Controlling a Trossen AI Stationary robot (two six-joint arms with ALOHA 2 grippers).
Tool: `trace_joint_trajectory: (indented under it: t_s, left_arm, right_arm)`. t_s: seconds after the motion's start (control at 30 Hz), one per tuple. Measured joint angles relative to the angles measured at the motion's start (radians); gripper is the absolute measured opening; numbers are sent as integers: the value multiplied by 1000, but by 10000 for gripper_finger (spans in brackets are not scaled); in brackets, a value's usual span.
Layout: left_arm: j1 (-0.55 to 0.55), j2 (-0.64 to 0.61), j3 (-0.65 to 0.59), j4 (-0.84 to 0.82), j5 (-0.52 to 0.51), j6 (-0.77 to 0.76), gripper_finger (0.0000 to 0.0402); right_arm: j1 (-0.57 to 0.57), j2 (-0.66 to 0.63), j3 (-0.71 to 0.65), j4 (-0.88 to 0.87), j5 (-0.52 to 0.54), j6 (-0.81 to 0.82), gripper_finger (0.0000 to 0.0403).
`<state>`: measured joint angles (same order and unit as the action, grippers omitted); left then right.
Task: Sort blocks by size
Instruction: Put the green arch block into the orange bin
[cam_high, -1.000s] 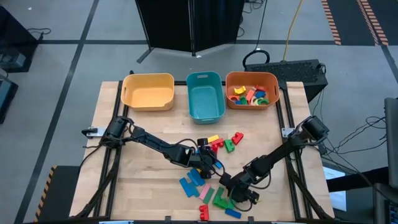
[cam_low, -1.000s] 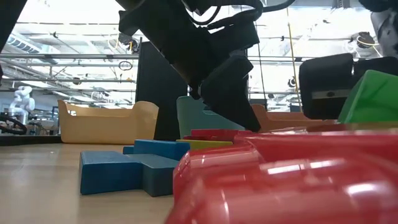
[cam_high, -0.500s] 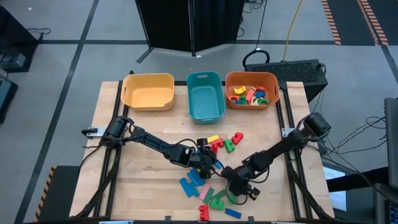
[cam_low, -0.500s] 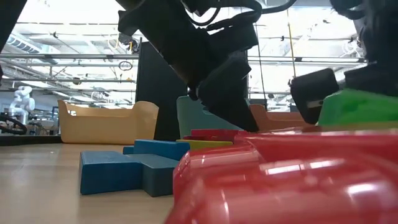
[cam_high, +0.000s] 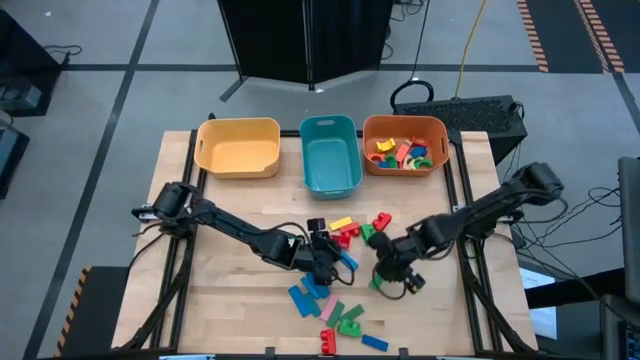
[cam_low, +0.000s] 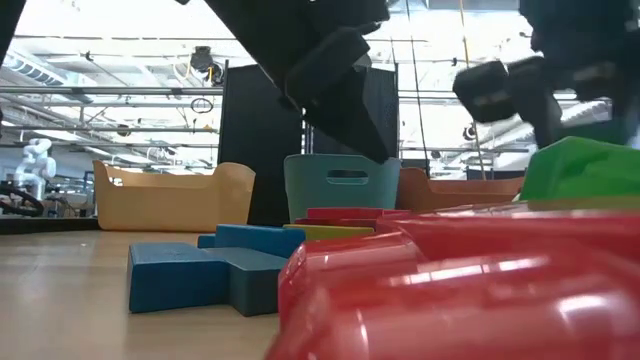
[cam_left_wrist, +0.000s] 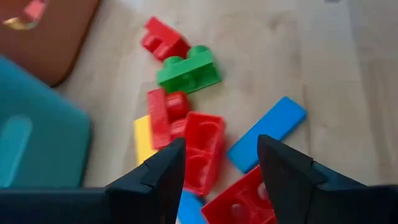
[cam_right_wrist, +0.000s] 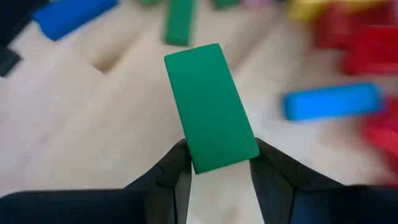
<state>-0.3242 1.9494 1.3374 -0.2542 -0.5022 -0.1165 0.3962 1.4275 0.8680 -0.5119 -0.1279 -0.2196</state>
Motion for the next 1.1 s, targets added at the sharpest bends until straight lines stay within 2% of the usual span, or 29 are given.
trace_joint_trajectory:
  t_s: [0.37,0.6,0.8,1.1]
  left_arm:
    - [-10,-2,-49,42,-12,-9,192]
    - [1,-2,-114,130,-12,-10,192]
    - [10,-2,-140,141,-11,-33,192]
    - [23,-2,-165,141,-8,-36,192]
  right_arm:
    - [-134,-286,0,-185,166,-2,125]
    - [-296,-423,0,-239,280,-5,125]
    - [-462,-474,0,-248,285,-49,125]
    - [-713,-478,0,-247,275,-158,125]
